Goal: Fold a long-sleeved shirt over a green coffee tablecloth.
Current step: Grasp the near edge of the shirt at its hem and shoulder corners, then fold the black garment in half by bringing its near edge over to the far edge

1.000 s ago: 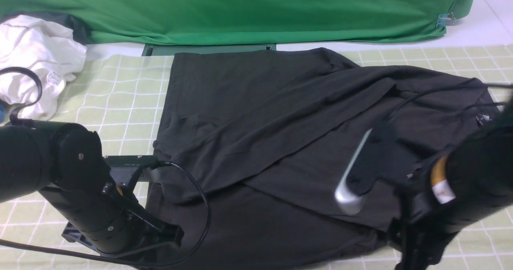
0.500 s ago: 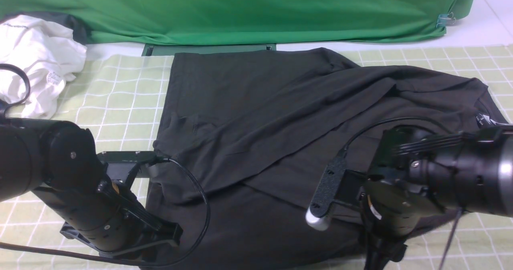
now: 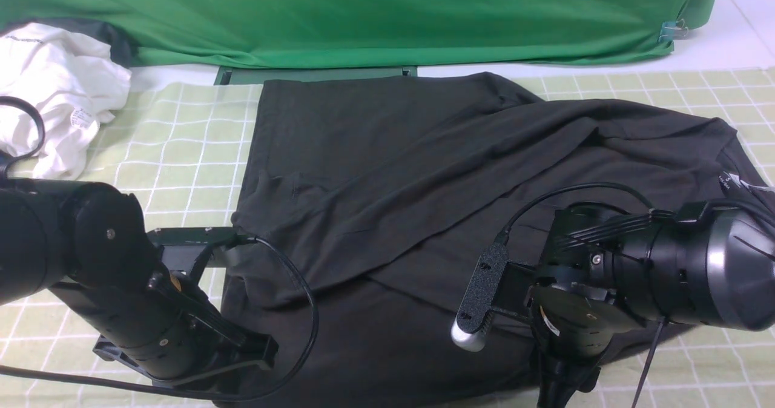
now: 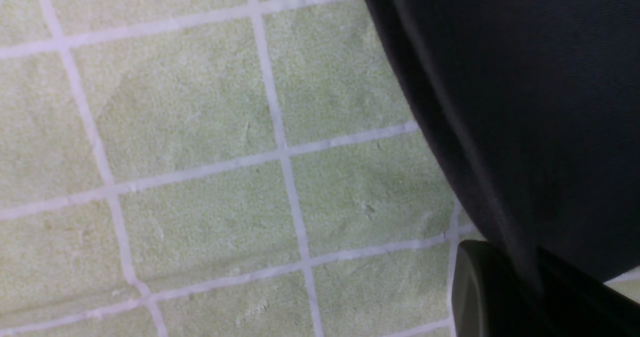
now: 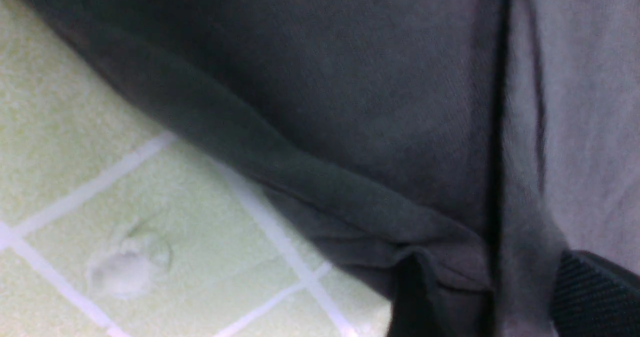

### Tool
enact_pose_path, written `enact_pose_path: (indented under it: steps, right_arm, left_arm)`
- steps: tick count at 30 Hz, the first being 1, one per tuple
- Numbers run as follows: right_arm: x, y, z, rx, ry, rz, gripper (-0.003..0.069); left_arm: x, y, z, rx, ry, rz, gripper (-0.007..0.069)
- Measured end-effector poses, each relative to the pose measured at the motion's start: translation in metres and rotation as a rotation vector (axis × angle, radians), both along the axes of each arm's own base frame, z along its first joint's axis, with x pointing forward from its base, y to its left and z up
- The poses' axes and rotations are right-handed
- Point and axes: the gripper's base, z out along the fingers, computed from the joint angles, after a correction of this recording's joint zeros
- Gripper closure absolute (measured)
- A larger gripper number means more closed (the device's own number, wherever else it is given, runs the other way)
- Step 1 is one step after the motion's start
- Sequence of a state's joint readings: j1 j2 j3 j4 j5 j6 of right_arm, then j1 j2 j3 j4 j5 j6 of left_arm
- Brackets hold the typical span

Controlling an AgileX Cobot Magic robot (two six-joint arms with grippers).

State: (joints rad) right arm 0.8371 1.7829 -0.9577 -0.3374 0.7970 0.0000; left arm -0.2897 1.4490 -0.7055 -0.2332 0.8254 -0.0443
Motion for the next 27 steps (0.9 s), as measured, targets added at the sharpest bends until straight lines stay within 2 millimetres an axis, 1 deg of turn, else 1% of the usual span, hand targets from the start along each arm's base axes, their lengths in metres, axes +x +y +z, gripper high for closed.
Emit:
enact_pose_path:
  steps: [2,3,4,6,9,12,15,18,20,21,22,23,25,26,27]
  right_arm:
    - [0.0,0.001,-0.001,-0.002,0.002,0.002,0.0445]
    - [0.0,0.001,-0.001,-0.002,0.001,0.003,0.0522]
    - [0.0,0.0,-0.001,-0.005,0.001,0.005,0.0568]
    - [0.0,0.0,-0.001,-0.012,0.002,0.004,0.0622]
    - [-0.002,-0.002,0.004,-0.014,0.008,-0.013,0.0631]
    - [-0.007,-0.005,0.017,0.003,0.015,-0.046,0.0631]
    - [-0.015,-0.009,0.028,0.035,0.037,-0.09,0.0631]
    - [-0.028,-0.014,0.032,0.065,0.068,-0.113,0.0632]
    - [-0.042,-0.019,0.028,0.064,0.108,-0.127,0.0632]
    - [-0.046,-0.019,0.027,0.068,0.117,-0.133,0.0632]
    - [-0.057,-0.023,0.023,0.062,0.143,-0.143,0.0632]
    - [-0.067,-0.026,0.02,0.063,0.16,-0.157,0.0632]
    - [-0.079,-0.027,0.019,0.069,0.169,-0.162,0.0632]
    - [-0.082,-0.028,0.018,0.068,0.173,-0.168,0.0632]
    - [-0.088,-0.029,0.019,0.074,0.172,-0.17,0.0632]
  left_arm:
    - [0.0,0.0,0.0,-0.001,-0.003,0.001,0.0603]
    - [0.0,0.0,0.0,-0.002,-0.003,0.004,0.0603]
    - [0.0,0.0,0.0,-0.002,-0.003,0.008,0.0603]
    - [0.0,0.0,0.0,-0.002,0.002,0.01,0.0603]
    - [-0.002,0.0,0.001,-0.002,0.017,0.016,0.0603]
    - [-0.005,0.001,0.004,-0.003,0.025,0.014,0.0603]
    - [-0.01,0.001,0.013,-0.02,0.015,0.015,0.0603]
    - [-0.018,0.002,0.024,-0.035,0.005,0.013,0.0603]
    - [-0.024,0.003,0.028,-0.046,0.002,0.015,0.0603]
    - [-0.026,0.003,0.028,-0.05,0.003,0.016,0.0603]
    - [-0.03,0.004,0.028,-0.06,0.009,0.022,0.0603]
    - [-0.039,0.004,0.024,-0.075,0.034,0.033,0.0603]
    - [-0.048,0.005,0.02,-0.093,0.063,0.046,0.0603]
    - [-0.051,0.005,0.018,-0.097,0.074,0.05,0.0603]
    - [-0.059,0.006,0.016,-0.113,0.094,0.061,0.0603]
